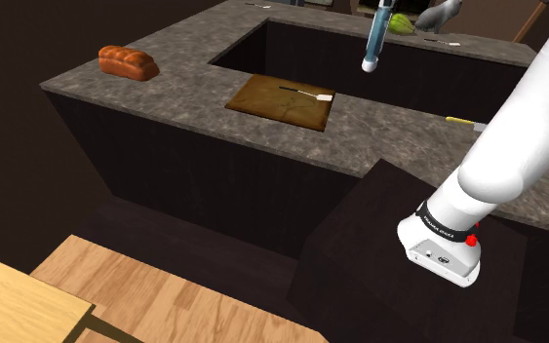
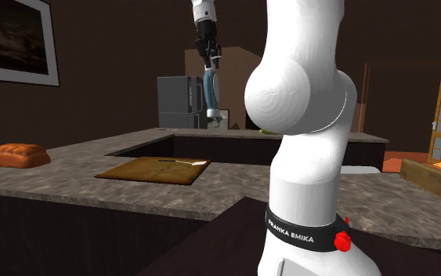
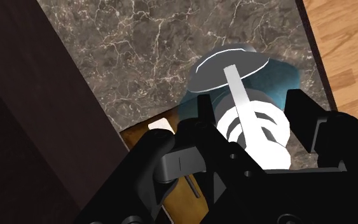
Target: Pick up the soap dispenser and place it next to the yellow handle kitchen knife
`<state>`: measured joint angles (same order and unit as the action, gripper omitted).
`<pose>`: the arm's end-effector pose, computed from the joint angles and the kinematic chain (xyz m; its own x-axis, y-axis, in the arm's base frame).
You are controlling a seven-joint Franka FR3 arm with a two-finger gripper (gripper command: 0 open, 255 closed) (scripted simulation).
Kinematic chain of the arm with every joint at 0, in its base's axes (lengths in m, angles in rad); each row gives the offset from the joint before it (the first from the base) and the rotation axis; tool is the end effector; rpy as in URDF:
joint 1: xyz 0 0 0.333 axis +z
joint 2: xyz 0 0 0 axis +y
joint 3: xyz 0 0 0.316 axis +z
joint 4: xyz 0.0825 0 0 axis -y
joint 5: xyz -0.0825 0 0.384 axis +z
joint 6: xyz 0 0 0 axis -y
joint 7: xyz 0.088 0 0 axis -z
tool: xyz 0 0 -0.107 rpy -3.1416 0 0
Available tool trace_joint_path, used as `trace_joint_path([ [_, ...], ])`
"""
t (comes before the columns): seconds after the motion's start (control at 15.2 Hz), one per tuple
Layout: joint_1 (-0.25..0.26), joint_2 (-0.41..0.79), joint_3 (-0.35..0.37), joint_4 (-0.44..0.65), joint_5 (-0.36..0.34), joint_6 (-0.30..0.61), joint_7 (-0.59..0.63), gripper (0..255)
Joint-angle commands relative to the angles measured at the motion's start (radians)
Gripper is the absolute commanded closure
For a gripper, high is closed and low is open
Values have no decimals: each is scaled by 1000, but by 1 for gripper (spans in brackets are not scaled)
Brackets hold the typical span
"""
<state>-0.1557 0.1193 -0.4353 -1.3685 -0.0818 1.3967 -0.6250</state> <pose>0.4772 -0.3115 0.6432 0.9899 0.0192 -0.1405 0.0280 -0.9978 0.0605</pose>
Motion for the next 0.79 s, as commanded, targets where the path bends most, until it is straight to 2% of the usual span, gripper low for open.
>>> trace_joint_path([
  [0.0, -8, -18, -8, -22, -8, 8, -17, 255],
  [0.33, -48, -102, -47, -178, -49, 97, -91, 255],
  [0.73, -106, -161, -106, -308, -85, 192, -194, 255],
])
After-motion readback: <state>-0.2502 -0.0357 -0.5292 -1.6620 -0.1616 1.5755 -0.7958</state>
